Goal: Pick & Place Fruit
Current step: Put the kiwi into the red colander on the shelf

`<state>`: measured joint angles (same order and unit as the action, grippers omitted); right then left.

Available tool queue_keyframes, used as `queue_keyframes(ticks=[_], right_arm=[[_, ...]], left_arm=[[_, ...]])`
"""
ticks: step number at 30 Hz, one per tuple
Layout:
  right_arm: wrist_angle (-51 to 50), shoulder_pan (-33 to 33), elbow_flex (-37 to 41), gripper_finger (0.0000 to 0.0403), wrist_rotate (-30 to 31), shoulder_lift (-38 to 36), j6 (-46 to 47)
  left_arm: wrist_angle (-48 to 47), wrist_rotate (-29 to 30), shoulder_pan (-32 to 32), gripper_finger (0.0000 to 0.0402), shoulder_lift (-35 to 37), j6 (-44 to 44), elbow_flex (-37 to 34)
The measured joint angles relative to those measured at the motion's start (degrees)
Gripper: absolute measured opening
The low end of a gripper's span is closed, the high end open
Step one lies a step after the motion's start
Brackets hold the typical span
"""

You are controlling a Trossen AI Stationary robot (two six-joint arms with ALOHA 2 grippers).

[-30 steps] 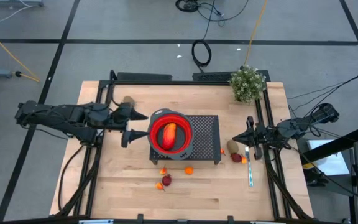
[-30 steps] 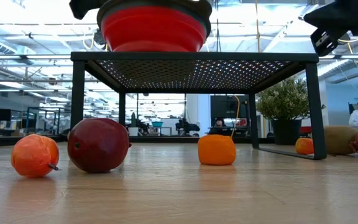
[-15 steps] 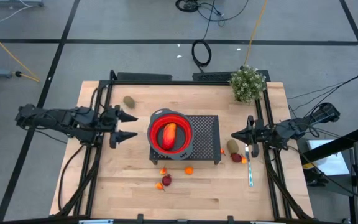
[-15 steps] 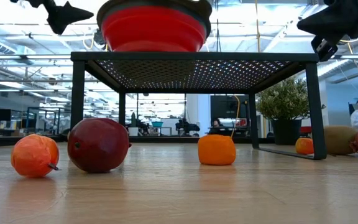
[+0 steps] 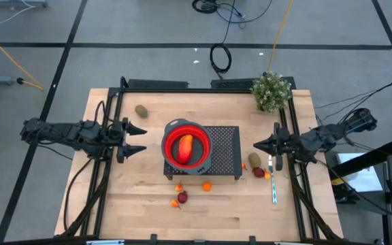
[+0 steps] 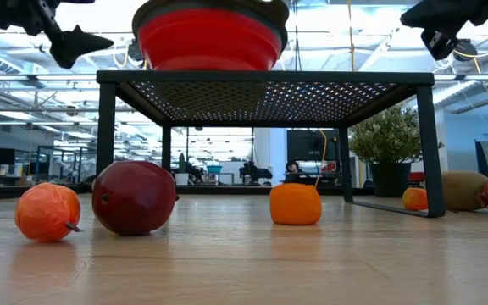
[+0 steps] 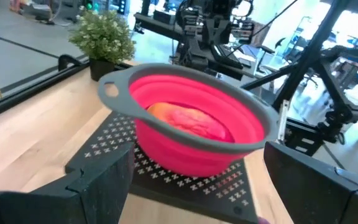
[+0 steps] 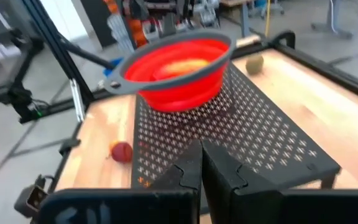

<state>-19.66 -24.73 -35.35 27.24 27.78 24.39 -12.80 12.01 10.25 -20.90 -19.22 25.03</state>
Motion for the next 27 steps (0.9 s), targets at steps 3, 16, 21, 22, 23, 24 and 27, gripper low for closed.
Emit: queue_keyframes(ticks=[3,16,21,22,23,24,27], right_arm=[[-6.38,0.01,-4.27,0.0,-0.02,2.74,3.12],[-30.28,0.0,-18.59,0.0,-0.45,16.95,14.0],[-39.2,0.46,-22.09,0.0,-4.55,23.02,18.71],[-40.75,0.74,-22.37,0.0,-6.13,24.17,19.57],[-42.19,1.01,-22.45,0.0,-7.73,25.22,20.36],[-43.65,1.26,-22.45,0.0,-9.34,26.23,21.11],[-47.48,2.09,-22.45,0.0,-12.99,29.04,21.59]], left_arm=[[1.02,0.73,-0.01,0.0356,1.68,0.03,-1.98],[2.4,1.2,-0.01,0.0356,6.55,0.11,-6.46],[2.56,1.2,-0.01,0.0356,6.83,0.72,-6.46],[2.57,1.2,-0.01,0.0356,6.85,0.72,-6.46],[2.56,1.2,-0.01,0.0356,6.83,0.72,-6.46],[2.57,1.2,-0.01,0.0356,6.83,0.72,-6.46],[2.67,1.2,-0.01,0.0356,6.83,0.74,-6.46]])
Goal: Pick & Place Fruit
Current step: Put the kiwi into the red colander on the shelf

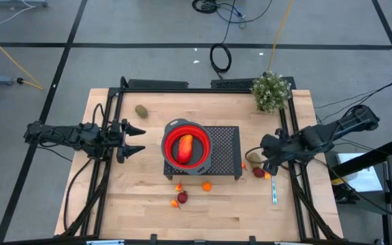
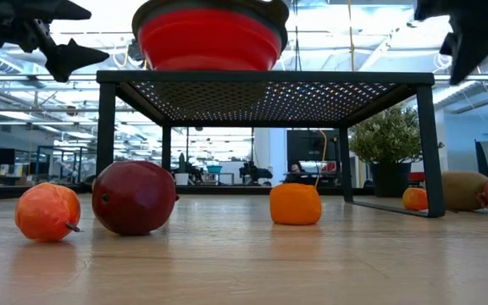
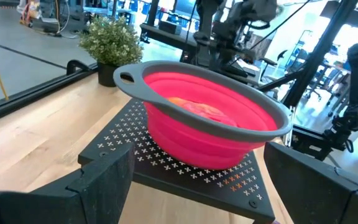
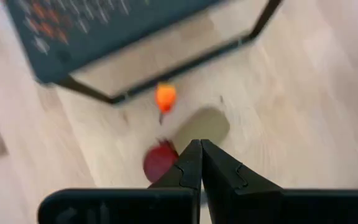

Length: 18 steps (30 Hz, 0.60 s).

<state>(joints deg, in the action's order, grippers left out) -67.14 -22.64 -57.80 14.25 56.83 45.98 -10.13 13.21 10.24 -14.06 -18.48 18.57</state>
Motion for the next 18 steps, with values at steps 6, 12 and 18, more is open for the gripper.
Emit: queue_keyframes(ticks=[6,12,18], right_arm=[[-2.98,0.76,0.0,0.0,-1.0,2.99,-1.3],[-2.72,0.95,0.0,0.0,-0.93,3.31,-4.93],[-2.77,0.95,0.0,0.0002,-0.92,3.31,-5.09]], left_arm=[[0.11,0.0,-0.01,0.0356,-0.01,0.0,0.0],[0.19,0.0,-0.02,0.0356,-0.02,-0.43,0.0],[0.17,0.0,-0.02,0.0356,-0.02,-0.68,0.0]])
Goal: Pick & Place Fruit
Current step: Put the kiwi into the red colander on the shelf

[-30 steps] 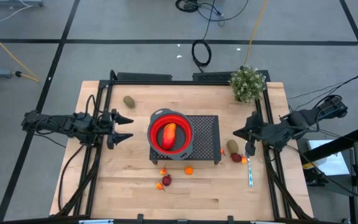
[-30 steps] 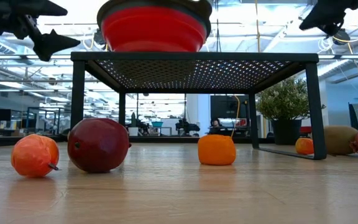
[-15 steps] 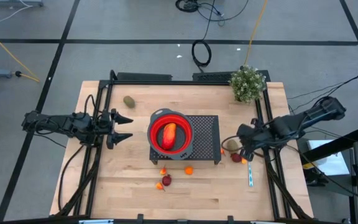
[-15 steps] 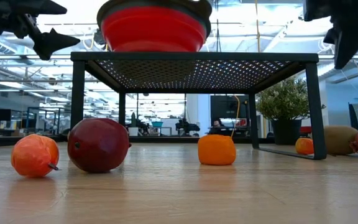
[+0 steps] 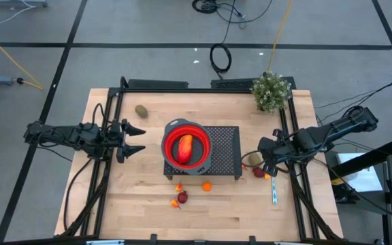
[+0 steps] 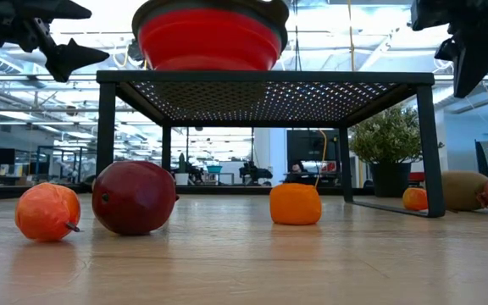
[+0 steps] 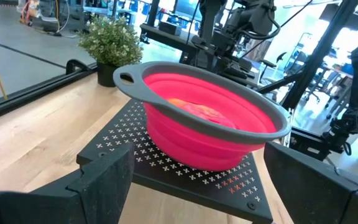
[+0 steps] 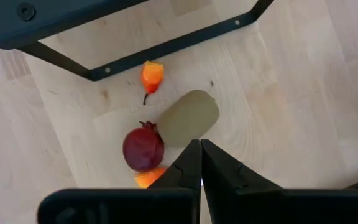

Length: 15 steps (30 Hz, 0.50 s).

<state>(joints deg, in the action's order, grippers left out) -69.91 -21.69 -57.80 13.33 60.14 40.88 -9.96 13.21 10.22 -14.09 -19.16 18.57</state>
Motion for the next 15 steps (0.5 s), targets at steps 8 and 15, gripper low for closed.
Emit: queue_keyframes(ticks=[8,15], right_arm=[[0.46,0.0,0.04,0.0059,0.01,0.0,0.0],[1.41,0.0,0.04,0.0149,-0.05,0.0,-0.02]], left_arm=[[0.0,0.0,0.01,0.0356,-0.01,-0.19,0.0],[0.0,-0.02,0.01,0.0356,-0.02,-0.63,0.0]])
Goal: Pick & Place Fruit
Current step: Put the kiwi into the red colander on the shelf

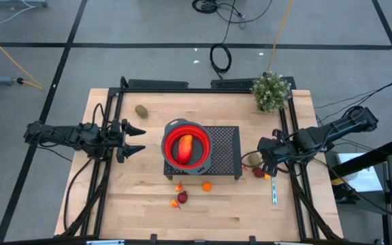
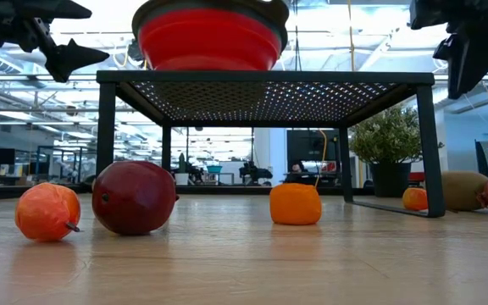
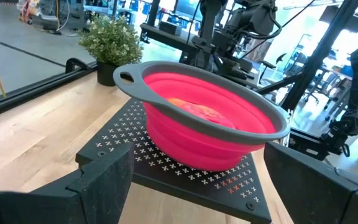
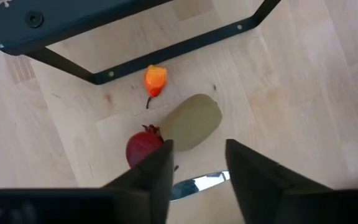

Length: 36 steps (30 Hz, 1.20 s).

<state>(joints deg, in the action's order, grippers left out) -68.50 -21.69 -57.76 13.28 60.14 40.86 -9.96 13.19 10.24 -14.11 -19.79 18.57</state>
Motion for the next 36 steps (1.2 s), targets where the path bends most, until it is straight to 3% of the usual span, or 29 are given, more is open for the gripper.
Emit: queue_keyframes(ticks=[7,13,36], right_arm=[[1.88,0.0,2.19,0.0237,0.11,-0.02,-0.98],[5.99,0.0,7.73,0.0278,0.18,-0.02,-3.36],[16.61,1.05,17.33,0.0306,0.26,-0.02,-3.45]], left_arm=[[0.0,0.0,-0.01,0.0356,0.0,-0.22,0.0],[0.0,-0.07,-0.02,0.0356,0.0,-0.84,0.0],[0.0,-0.17,-0.02,0.0356,0.0,-1.99,0.0]])
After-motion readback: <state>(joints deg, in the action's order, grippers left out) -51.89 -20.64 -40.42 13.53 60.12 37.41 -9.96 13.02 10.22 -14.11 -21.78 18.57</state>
